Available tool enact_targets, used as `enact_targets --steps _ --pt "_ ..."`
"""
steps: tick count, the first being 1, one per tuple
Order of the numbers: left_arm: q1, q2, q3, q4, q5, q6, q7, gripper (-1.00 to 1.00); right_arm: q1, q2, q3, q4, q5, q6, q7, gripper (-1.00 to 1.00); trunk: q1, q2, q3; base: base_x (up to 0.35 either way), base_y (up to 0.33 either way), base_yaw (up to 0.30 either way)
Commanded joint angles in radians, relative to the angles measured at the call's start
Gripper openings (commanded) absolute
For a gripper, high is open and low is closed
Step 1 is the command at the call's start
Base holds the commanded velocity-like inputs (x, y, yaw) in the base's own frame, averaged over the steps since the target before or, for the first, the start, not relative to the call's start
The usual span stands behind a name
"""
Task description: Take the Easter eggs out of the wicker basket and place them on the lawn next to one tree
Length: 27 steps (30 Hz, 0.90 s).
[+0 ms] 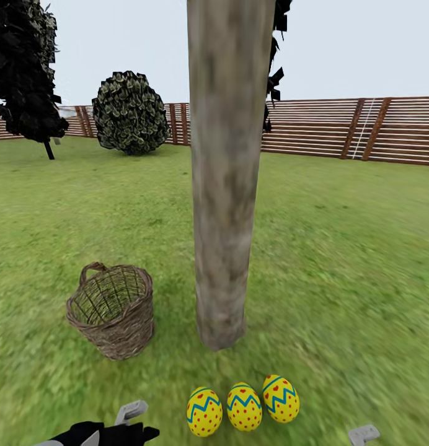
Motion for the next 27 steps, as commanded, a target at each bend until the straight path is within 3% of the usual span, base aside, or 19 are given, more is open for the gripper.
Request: enact_targets --steps 1,3,8,27 --pt "0.001 -0.002 -0.005 0.002 0.011 0.006 -0.002 1.0 0.004 0.0 -0.009 0.007 0.008 -0.003 0.002 1.0 -0.004 0.007 0.002 0.0 0.0 0.0" --pt "0.008 -0.004 -0.005 0.002 0.01 0.004 0.035 1.0 0.009 0.001 -0.009 0.014 0.008 -0.004 0.001 1.0 -0.012 0.021 0.009 0.0 0.0 0.0" --pt "0.026 -0.015 -0.004 0.0 0.011 -0.012 0.226 1.0 0.014 0.003 -0.009 0.021 0.007 -0.004 0.0 1.0 -0.031 0.056 0.024 0.0 0.0 0.0" --pt "0.102 -0.018 -0.004 0.001 0.012 -0.029 0.269 1.0 0.077 0.028 -0.009 0.047 0.009 -0.002 0.0 1.0 -0.104 0.189 0.084 0.0 0.0 0.0"
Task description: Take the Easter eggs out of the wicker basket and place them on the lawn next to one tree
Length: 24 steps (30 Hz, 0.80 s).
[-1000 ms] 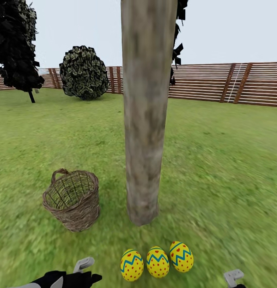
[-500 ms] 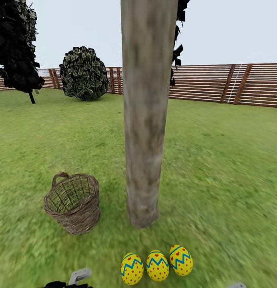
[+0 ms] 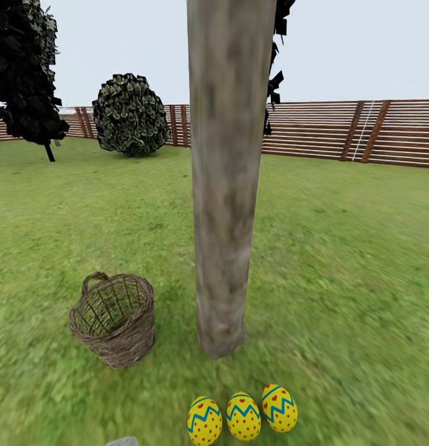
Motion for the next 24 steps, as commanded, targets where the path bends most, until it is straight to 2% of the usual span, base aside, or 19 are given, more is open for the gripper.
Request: enact_targets --steps 1,6,7,13,17,24 --pt "0.003 0.0 -0.007 0.002 0.011 -0.002 0.015 1.0 -0.001 -0.001 -0.008 0.004 0.008 -0.004 0.002 1.0 -0.004 0.007 0.002 0.0 0.0 0.0" --pt "0.025 -0.005 -0.006 0.001 0.011 -0.059 0.14 1.0 0.009 0.001 -0.008 0.021 0.009 -0.003 0.003 1.0 -0.023 0.042 0.018 0.0 0.0 0.0" --pt "0.033 -0.015 -0.006 0.001 0.011 -0.066 0.161 1.0 0.019 0.004 -0.008 0.024 0.01 -0.003 0.003 1.0 -0.027 0.049 0.021 0.0 0.0 0.0" --pt "0.057 -0.029 -0.005 0.002 0.009 -0.075 0.191 1.0 0.04 0.015 -0.008 0.026 0.01 -0.004 0.003 1.0 -0.05 0.091 0.04 0.0 0.0 0.0" --pt "0.081 -0.041 -0.005 0.002 0.011 -0.113 0.194 1.0 0.043 0.027 -0.008 0.026 0.009 -0.005 0.004 1.0 -0.065 0.119 0.052 0.0 0.0 0.0" --pt "0.096 -0.049 -0.005 0.002 0.01 -0.116 0.194 1.0 0.044 0.04 -0.009 0.027 0.004 0.005 0.004 1.0 -0.092 0.168 0.066 0.0 0.0 0.006"
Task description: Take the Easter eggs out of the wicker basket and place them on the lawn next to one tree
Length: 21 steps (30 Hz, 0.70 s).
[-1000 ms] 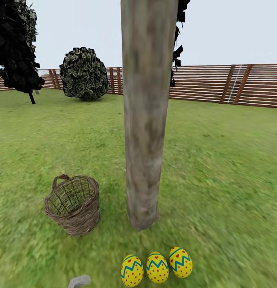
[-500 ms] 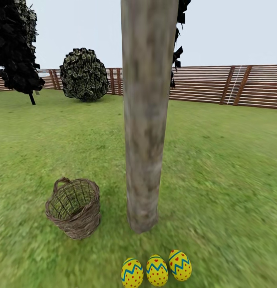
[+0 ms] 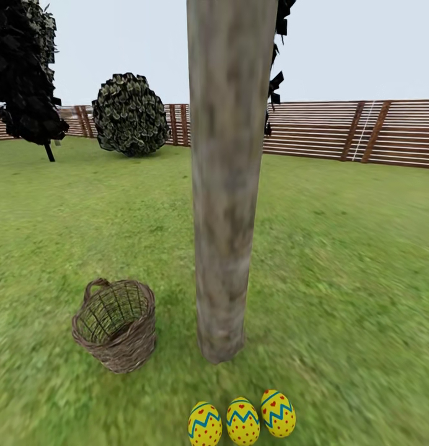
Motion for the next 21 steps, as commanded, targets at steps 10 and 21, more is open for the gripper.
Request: enact_targets --steps 10,21 --pt "0.001 0.004 -0.008 0.002 0.013 0.0 -0.007 1.0 -0.001 0.001 -0.01 -0.008 0.007 -0.014 0.001 1.0 -0.035 0.063 0.012 0.0 0.0 0.069" --pt "0.004 0.009 -0.005 0.006 0.017 0.002 -0.008 1.0 -0.001 -0.004 -0.01 -0.01 0.009 -0.045 0.001 1.0 -0.035 0.063 -0.005 0.0 0.0 0.102"
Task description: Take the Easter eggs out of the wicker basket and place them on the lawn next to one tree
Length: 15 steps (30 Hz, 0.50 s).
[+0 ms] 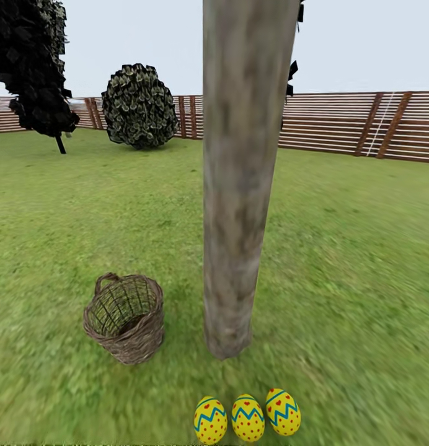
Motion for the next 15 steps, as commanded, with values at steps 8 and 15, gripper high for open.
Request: enact_targets --steps 8,15 --pt "0.004 0.033 -0.01 0.007 0.008 0.001 -0.005 1.0 -0.001 0.0 -0.008 0.004 0.007 -0.009 0.001 1.0 0.0 0.0 -0.013 0.0 0.0 0.068" --pt "0.017 0.039 -0.01 0.007 0.007 0.002 -0.005 1.0 -0.001 0.002 -0.008 0.005 0.007 -0.009 0.001 1.0 0.0 0.0 -0.024 0.0 0.0 0.002"
